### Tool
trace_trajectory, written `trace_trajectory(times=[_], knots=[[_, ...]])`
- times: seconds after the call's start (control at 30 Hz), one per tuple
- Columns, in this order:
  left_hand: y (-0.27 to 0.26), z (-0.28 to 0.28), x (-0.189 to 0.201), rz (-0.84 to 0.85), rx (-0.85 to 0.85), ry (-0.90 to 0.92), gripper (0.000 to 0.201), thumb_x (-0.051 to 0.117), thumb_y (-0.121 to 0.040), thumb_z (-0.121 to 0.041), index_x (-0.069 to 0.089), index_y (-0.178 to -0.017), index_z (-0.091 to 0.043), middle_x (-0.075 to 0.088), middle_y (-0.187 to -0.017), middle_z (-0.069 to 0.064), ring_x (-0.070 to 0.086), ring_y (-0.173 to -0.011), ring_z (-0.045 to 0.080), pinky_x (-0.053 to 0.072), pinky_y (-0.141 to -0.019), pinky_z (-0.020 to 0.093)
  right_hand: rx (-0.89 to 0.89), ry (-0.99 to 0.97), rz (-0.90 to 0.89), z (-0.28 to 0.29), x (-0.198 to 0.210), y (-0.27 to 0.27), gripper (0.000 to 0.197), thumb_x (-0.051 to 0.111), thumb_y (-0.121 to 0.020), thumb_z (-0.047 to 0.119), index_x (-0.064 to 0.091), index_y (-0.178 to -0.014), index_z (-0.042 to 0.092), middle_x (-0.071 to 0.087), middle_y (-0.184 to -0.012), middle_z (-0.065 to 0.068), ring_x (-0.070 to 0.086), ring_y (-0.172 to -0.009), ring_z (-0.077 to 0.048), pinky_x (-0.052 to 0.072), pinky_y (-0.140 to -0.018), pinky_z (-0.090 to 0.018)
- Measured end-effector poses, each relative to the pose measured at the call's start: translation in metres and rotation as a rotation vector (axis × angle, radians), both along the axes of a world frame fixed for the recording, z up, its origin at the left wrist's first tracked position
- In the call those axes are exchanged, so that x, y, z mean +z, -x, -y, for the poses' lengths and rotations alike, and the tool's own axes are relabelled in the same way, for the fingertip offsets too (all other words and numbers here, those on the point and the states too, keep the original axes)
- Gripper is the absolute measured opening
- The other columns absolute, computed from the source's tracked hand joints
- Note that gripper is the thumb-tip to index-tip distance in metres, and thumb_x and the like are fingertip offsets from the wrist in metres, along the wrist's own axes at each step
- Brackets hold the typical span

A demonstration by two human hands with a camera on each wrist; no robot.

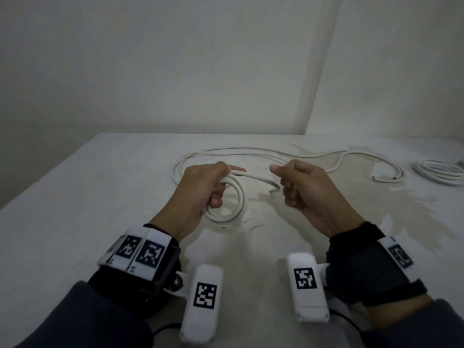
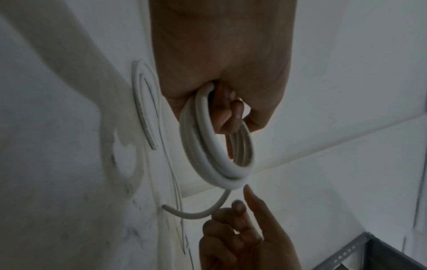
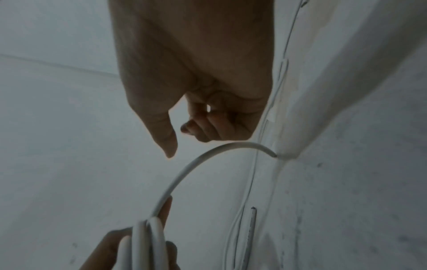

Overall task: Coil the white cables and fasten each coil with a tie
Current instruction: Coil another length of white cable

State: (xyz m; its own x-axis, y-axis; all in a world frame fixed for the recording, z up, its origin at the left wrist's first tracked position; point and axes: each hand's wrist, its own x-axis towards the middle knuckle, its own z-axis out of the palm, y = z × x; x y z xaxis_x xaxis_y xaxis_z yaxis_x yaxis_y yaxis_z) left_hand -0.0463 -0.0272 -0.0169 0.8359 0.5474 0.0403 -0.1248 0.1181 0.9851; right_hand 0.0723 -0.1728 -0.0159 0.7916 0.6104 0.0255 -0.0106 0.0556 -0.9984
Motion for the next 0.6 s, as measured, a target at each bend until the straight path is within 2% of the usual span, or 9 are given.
trace_trajectory(times=[0.07,0.13,0.2,0.27,0.33,0.43,0.5,0.6], knots=[[0.0,0.004,0.0,-0.004,-0.021,-0.075,0.028,0.046,-0.093,-0.006,0.073,-0.092,0.0,0.029,-0.053,-0.003,0.023,-0.044,0.007,0.024,-0.037,0.016,0.027,0.06,0.157,0.0,0.001,0.003,0.012,0.074,-0.08,0.026,0.069,-0.072,0.018,0.047,-0.068,-0.002,0.035,-0.053,-0.009,0.028,-0.048,-0.021],[0.0,0.006,0.0,-0.001,-0.019,-0.114,0.028,0.046,-0.093,-0.005,0.073,-0.092,-0.001,0.031,-0.052,-0.004,0.025,-0.045,0.007,0.024,-0.038,0.016,0.099,0.138,0.295,0.0,0.001,0.009,0.009,0.073,-0.081,0.028,0.077,-0.085,0.02,0.055,-0.068,0.005,0.042,-0.05,-0.001,0.031,-0.049,-0.015],[0.0,0.007,0.0,0.019,-0.007,-0.142,0.028,0.046,-0.096,-0.007,0.073,-0.093,-0.004,0.032,-0.05,-0.007,0.027,-0.045,0.006,0.026,-0.039,0.016,0.098,0.136,0.373,0.0,0.004,0.012,0.013,0.071,-0.084,0.026,0.077,-0.084,0.014,0.064,-0.068,0.014,0.048,-0.046,0.003,0.033,-0.046,-0.008],[0.001,0.006,0.0,0.055,0.006,-0.189,0.025,0.048,-0.098,-0.012,0.072,-0.097,-0.006,0.035,-0.048,-0.011,0.031,-0.044,0.004,0.029,-0.041,0.016,0.047,0.123,0.427,0.002,0.008,0.013,0.018,0.068,-0.086,0.027,0.075,-0.078,0.013,0.063,-0.06,0.018,0.047,-0.044,0.004,0.032,-0.046,-0.006],[0.0,0.006,0.0,0.084,0.036,-0.251,0.023,0.05,-0.098,-0.016,0.071,-0.1,-0.005,0.038,-0.048,-0.014,0.036,-0.045,0.003,0.032,-0.043,0.016,0.052,0.108,0.446,0.004,0.012,0.014,0.021,0.066,-0.087,0.027,0.073,-0.075,0.011,0.051,-0.043,0.017,0.046,-0.042,0.003,0.033,-0.047,-0.005],[0.0,0.008,0.001,0.144,0.095,-0.268,0.025,0.052,-0.097,-0.02,0.071,-0.096,-0.005,0.04,-0.054,-0.005,0.037,-0.046,0.003,0.033,-0.044,0.017,0.148,0.036,0.34,0.005,0.015,0.017,0.022,0.068,-0.083,0.03,0.075,-0.075,0.011,0.036,-0.044,0.007,0.029,-0.042,-0.006,0.031,-0.046,-0.009],[0.001,0.01,0.002,0.186,0.112,-0.263,0.024,0.052,-0.096,-0.022,0.07,-0.094,-0.005,0.037,-0.059,0.0,0.036,-0.047,0.003,0.033,-0.044,0.017,0.182,-0.002,0.291,0.004,0.016,0.017,0.022,0.069,-0.077,0.032,0.076,-0.076,0.011,0.039,-0.046,0.006,0.031,-0.045,-0.007,0.033,-0.047,-0.015],[0.002,0.013,0.007,0.239,0.106,-0.182,0.019,0.051,-0.096,-0.021,0.064,-0.092,-0.007,0.036,-0.057,-0.001,0.033,-0.044,0.003,0.032,-0.042,0.016,0.189,-0.06,0.295,0.005,0.017,0.017,0.017,0.072,-0.069,0.03,0.077,-0.074,0.014,0.055,-0.052,0.005,0.043,-0.049,-0.005,0.038,-0.05,-0.015]])
